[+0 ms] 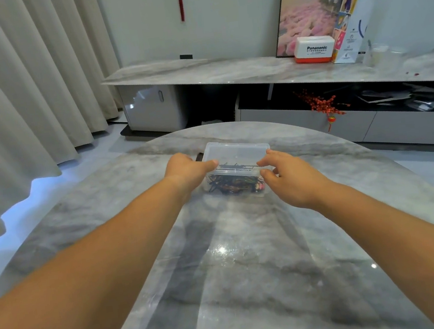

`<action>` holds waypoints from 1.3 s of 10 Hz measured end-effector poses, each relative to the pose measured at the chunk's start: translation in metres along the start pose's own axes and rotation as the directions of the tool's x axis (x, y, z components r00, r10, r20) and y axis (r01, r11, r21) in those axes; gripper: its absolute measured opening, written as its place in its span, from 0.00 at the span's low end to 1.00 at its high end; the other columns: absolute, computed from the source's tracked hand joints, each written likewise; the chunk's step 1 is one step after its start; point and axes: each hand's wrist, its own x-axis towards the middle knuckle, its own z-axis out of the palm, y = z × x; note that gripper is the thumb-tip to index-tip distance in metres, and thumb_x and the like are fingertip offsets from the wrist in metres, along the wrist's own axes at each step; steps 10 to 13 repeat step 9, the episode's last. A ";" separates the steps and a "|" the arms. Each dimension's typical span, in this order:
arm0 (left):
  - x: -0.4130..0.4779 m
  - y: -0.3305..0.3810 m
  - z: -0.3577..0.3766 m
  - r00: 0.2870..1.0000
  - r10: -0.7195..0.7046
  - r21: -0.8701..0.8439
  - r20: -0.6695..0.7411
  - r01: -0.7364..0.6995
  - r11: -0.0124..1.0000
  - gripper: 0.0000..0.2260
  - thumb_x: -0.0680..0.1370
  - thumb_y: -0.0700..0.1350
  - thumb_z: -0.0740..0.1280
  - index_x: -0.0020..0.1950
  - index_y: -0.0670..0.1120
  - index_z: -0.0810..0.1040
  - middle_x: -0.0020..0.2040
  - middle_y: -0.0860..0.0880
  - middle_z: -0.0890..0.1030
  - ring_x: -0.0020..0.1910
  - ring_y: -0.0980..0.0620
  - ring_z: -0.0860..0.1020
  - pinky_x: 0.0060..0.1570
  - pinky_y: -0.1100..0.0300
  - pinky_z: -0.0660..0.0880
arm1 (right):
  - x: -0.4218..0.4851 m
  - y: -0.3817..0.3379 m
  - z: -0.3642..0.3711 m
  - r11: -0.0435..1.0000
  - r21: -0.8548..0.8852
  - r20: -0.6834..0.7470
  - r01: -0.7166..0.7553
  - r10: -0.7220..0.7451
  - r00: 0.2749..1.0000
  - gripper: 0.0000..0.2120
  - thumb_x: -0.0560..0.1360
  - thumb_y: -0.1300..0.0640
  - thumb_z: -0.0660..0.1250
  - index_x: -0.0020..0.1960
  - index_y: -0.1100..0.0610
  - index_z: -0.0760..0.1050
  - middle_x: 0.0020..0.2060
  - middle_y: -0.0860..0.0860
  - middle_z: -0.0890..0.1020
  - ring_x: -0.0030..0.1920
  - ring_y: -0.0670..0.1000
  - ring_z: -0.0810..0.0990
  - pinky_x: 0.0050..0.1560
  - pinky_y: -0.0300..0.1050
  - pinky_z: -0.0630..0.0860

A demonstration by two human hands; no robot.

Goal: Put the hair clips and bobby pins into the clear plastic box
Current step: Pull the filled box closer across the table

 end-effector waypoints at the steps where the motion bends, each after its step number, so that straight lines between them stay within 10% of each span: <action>1: -0.003 0.002 0.003 0.997 0.075 0.054 -0.027 -0.073 0.996 0.10 0.73 0.47 0.76 0.44 0.40 0.82 0.35 0.47 0.78 0.34 0.50 0.75 0.38 0.56 0.76 | 0.000 0.002 -0.001 1.000 0.017 0.005 0.003 -0.003 1.000 0.19 0.82 0.52 0.55 0.71 0.50 0.70 0.78 0.50 0.59 0.72 0.52 0.68 0.71 0.51 0.66; 5: 0.004 -0.005 0.003 0.987 0.154 0.102 0.050 -0.158 0.982 0.10 0.75 0.50 0.72 0.47 0.46 0.75 0.45 0.43 0.81 0.47 0.43 0.81 0.55 0.43 0.80 | 0.006 0.010 0.000 0.996 0.075 -0.077 0.045 -0.039 0.996 0.15 0.80 0.53 0.58 0.65 0.50 0.76 0.72 0.47 0.67 0.69 0.48 0.70 0.65 0.44 0.68; 8: 0.027 -0.008 0.002 0.984 0.043 0.062 0.171 -0.054 0.997 0.17 0.71 0.51 0.75 0.50 0.47 0.71 0.46 0.45 0.80 0.41 0.49 0.79 0.43 0.50 0.78 | 0.034 0.033 0.010 0.979 0.136 -0.234 0.152 -0.118 0.965 0.08 0.77 0.51 0.63 0.49 0.48 0.81 0.50 0.40 0.73 0.55 0.42 0.73 0.56 0.40 0.72; 13: 0.026 0.005 0.001 0.974 -0.040 0.138 0.222 0.009 0.990 0.19 0.70 0.51 0.75 0.54 0.47 0.71 0.48 0.47 0.80 0.41 0.51 0.79 0.39 0.57 0.75 | 0.035 0.029 0.008 0.975 0.177 -0.215 0.131 -0.091 0.972 0.07 0.77 0.50 0.64 0.46 0.46 0.81 0.48 0.38 0.72 0.54 0.41 0.72 0.54 0.39 0.73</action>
